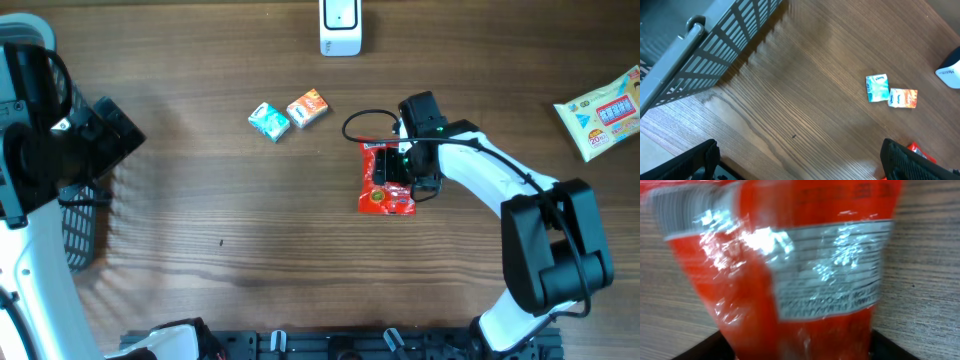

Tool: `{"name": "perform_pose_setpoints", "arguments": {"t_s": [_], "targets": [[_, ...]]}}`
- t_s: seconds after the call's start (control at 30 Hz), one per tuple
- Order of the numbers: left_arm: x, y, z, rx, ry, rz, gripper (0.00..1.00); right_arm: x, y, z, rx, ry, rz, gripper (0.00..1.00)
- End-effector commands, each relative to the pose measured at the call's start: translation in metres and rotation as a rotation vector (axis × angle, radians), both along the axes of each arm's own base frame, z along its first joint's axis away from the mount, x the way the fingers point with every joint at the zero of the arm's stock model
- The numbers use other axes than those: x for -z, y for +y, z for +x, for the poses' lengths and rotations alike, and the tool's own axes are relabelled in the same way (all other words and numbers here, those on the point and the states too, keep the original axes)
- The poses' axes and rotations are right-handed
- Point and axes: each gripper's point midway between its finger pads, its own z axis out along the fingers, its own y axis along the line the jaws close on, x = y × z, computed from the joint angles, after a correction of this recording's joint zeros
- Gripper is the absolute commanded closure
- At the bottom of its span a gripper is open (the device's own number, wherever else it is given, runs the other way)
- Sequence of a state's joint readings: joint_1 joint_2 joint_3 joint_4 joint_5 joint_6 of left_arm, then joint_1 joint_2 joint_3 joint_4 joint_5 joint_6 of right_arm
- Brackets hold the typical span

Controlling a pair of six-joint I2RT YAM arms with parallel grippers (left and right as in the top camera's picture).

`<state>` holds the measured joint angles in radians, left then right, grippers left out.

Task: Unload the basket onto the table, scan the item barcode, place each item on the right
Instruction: 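Grasp the red snack bag's edge with the right gripper and lift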

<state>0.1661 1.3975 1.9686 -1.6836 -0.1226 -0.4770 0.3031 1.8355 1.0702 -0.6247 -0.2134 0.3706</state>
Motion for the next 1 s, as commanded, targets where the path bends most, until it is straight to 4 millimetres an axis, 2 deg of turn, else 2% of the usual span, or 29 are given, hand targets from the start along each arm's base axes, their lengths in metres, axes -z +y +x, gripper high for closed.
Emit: {"name": "perform_pose_setpoints", "arguments": {"t_s": [0.0, 0.1, 0.2, 0.27, 0.37, 0.43, 0.47, 0.53, 0.67, 0.77, 0.83, 0.97], "targets": [[-0.002, 0.002, -0.001, -0.01, -0.006, -0.002, 0.0, 0.02, -0.006, -0.013, 0.003, 0.068, -0.023, 0.61], [-0.002, 0.002, -0.001, -0.01, -0.006, -0.002, 0.0, 0.015, -0.006, -0.014, 0.0, 0.082, -0.029, 0.75], [-0.002, 0.002, -0.001, -0.01, -0.006, -0.002, 0.0, -0.003, -0.007, -0.007, -0.026, 0.069, -0.047, 0.94], [-0.002, 0.002, -0.001, -0.01, -0.006, -0.002, 0.0, -0.022, -0.017, 0.001, -0.017, 0.05, -0.114, 0.96], [-0.002, 0.002, -0.001, -0.01, -0.006, -0.002, 0.0, -0.061, -0.043, 0.016, 0.005, -0.001, -0.28, 0.96], [-0.002, 0.002, -0.001, -0.009, -0.006, -0.002, 0.0, -0.096, -0.065, 0.024, 0.02, -0.057, -0.434, 0.95], [-0.002, 0.002, -0.001, -0.01, -0.006, -0.002, 0.0, -0.101, -0.067, 0.024, 0.017, -0.063, -0.456, 0.94], [-0.002, 0.002, -0.001, -0.009, -0.006, -0.002, 0.0, -0.104, -0.066, 0.021, 0.001, -0.058, -0.478, 0.87], [-0.002, 0.002, -0.001, -0.01, -0.006, -0.002, 0.0, -0.107, -0.065, 0.011, -0.015, -0.055, -0.57, 0.84], [-0.002, 0.002, -0.001, -0.01, -0.006, -0.002, 0.0, -0.108, -0.063, 0.0, -0.026, -0.039, -0.644, 0.78], [-0.002, 0.002, -0.001, -0.01, -0.006, -0.002, 0.0, -0.101, -0.058, -0.014, -0.058, 0.016, -0.68, 0.75], [-0.002, 0.002, -0.001, -0.01, -0.006, -0.002, 0.0, -0.08, -0.052, -0.028, -0.088, 0.1, -0.758, 0.73]]}}
